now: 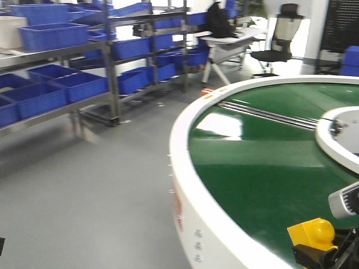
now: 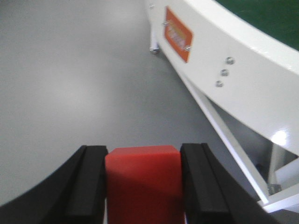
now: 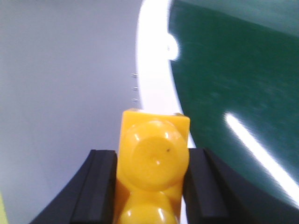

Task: Pick red and yellow blocks into blue bin
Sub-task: 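Drive the base to the shelf holding the blue bin, both blocks held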

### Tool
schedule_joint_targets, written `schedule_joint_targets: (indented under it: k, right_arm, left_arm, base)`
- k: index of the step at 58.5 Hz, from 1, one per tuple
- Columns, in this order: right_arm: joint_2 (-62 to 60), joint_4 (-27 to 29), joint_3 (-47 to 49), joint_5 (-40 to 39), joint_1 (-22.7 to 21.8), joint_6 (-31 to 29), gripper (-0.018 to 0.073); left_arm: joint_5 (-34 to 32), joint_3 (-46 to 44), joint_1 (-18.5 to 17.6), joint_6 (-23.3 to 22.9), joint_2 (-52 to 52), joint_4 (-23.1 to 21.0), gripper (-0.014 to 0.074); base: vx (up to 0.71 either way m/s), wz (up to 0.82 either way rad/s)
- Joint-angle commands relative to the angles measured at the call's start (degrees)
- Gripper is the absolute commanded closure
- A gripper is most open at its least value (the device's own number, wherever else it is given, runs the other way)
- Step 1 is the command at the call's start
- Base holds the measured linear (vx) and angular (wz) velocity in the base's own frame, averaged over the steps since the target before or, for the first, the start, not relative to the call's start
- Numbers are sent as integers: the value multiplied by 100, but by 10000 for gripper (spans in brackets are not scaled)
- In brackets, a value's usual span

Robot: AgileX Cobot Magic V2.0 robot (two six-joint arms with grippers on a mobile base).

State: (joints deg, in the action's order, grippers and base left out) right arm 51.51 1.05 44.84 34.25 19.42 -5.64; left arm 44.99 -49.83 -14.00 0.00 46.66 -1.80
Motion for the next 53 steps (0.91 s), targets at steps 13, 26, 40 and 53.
schedule_joint_targets:
  k: [13,26,40,53]
  right_arm:
    - [-68,-38,163,-457,8,-42,305]
    - [-68,-38,163,-457,8,-42,305]
    - [-68,-38,163,-457,8,-42,305]
    - [-68,-38,163,-457,8,-42,305]
  left_arm:
    - [-373,-135,-30,0,-41,-48,356]
    - [-373,-135,-30,0,-41,-48,356]
    - [-373,-135,-30,0,-41,-48,356]
    - [-373,-135,-30,0,-41,-48,356]
  base:
    - [-11,58]
    - [-7,51]
    - [-2,53]
    - [3,45]
